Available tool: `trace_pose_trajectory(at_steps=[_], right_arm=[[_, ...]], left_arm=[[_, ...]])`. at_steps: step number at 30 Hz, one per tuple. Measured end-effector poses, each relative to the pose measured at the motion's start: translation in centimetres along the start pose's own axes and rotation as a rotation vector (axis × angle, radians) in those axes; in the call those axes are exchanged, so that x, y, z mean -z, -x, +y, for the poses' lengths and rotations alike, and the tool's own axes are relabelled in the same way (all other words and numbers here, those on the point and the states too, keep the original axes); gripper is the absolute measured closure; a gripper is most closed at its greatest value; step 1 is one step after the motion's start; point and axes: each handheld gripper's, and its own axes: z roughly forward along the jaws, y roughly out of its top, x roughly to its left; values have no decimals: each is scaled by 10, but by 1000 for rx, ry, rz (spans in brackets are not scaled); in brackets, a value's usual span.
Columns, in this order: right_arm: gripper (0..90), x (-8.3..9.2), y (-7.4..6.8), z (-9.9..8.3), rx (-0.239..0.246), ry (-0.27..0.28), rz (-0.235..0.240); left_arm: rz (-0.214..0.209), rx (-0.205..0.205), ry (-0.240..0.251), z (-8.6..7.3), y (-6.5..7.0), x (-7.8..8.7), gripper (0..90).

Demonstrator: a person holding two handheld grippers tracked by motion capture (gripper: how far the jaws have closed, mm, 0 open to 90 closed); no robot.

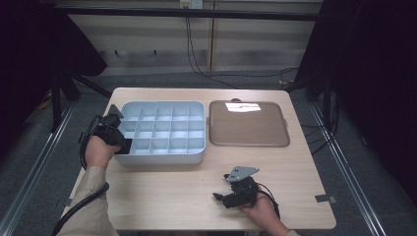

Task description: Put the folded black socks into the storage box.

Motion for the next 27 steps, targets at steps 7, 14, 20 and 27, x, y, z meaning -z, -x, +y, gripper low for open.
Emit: trace_pose_trajectory(at_steps=[7,14,20,27], right_arm=[[233,0,0,0,-1,-1,3],[232,0,0,0,0,-1,3],[232,0,0,0,0,-1,3],[232,0,0,0,0,-1,3]], left_arm=[[10,3,30,-2,-3,12,707],[2,-9,49,-2,0,23,635],[17,-14,66,-3,1,29,595],[19,-29,72,-3,2,36,551]])
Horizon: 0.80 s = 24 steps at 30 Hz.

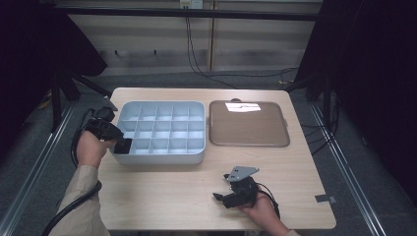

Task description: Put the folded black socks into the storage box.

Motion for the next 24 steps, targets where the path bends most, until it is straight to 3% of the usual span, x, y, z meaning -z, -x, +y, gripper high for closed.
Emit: trace_pose_trajectory(at_steps=[24], right_arm=[[230,0,0,0,1,0,-1]], left_arm=[[-32,-32,10,2,18,12,340]])
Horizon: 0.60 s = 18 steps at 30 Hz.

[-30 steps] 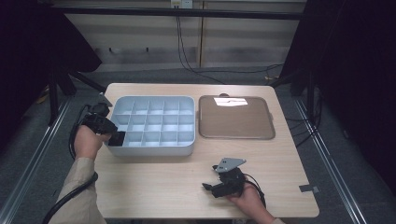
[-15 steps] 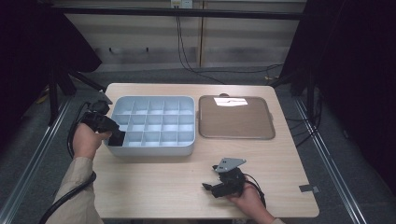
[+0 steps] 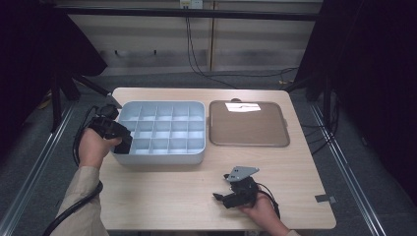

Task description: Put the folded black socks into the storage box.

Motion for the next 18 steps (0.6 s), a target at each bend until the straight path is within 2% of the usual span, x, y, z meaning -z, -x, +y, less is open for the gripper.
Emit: trace_pose_trajectory(at_steps=[7,18], right_arm=[[230,0,0,0,0,0,0],[229,0,0,0,0,0,1]], left_arm=[[-6,2,-2,0,4,1,289],[-22,-12,10,-4,10,6,267]])
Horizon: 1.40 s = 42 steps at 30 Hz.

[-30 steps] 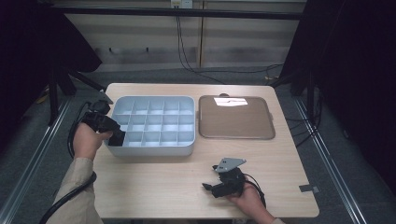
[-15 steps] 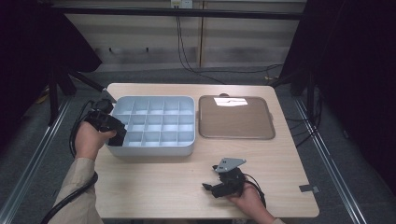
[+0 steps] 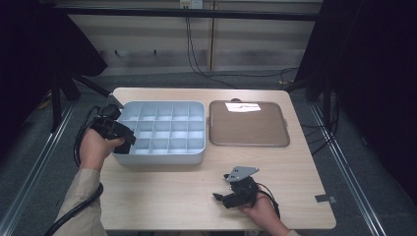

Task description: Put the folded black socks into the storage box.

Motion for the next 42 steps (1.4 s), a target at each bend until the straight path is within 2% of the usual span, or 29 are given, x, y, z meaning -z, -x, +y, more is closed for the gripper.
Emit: trace_pose_trajectory(at_steps=[13,20,33,42], right_arm=[[228,0,0,0,0,-1,1],[228,0,0,0,-1,1,1],[228,0,0,0,-2,1,2],[228,0,0,0,-3,-1,2]], left_arm=[[-8,-20,-3,-5,5,3,268],[-15,-25,15,-10,7,3,267],[-40,-55,13,-15,15,2,263],[-59,-60,17,-20,19,0,262]])
